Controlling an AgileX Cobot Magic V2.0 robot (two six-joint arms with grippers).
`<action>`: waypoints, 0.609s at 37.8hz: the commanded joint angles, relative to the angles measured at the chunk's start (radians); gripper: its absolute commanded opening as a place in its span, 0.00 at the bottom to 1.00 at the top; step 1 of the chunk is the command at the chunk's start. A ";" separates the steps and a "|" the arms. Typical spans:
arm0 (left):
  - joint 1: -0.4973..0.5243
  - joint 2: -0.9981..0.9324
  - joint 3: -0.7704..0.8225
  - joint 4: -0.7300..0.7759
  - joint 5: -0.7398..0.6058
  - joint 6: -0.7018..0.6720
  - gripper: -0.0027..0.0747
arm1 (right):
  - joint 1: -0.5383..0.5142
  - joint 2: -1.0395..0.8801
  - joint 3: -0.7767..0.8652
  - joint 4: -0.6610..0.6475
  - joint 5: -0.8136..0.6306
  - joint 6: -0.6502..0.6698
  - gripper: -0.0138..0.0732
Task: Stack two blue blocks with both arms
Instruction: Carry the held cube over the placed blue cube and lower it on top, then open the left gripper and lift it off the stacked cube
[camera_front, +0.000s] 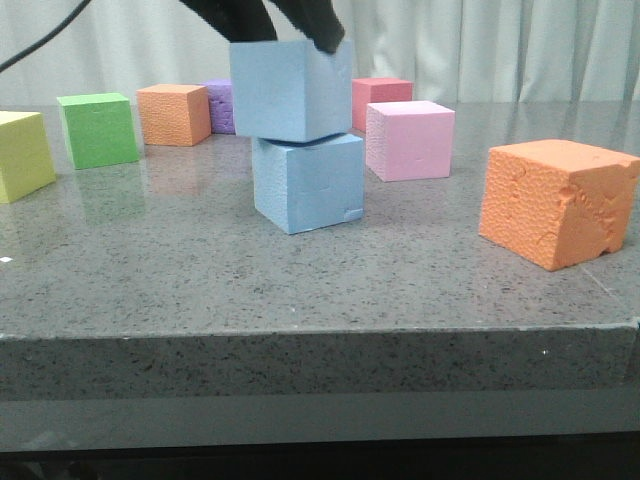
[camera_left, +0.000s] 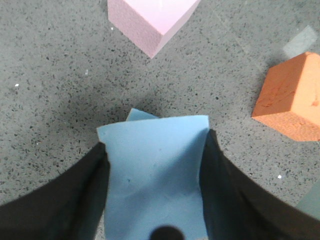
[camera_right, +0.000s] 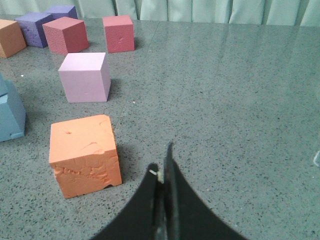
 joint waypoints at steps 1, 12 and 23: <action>-0.010 -0.050 -0.011 -0.020 -0.059 0.002 0.44 | -0.005 0.011 -0.024 -0.003 -0.083 -0.008 0.08; -0.011 -0.050 -0.008 -0.020 -0.069 0.014 0.70 | -0.005 0.011 -0.024 -0.003 -0.082 -0.008 0.08; -0.011 -0.052 -0.008 -0.020 -0.069 0.014 0.74 | -0.005 0.011 -0.024 -0.003 -0.082 -0.008 0.08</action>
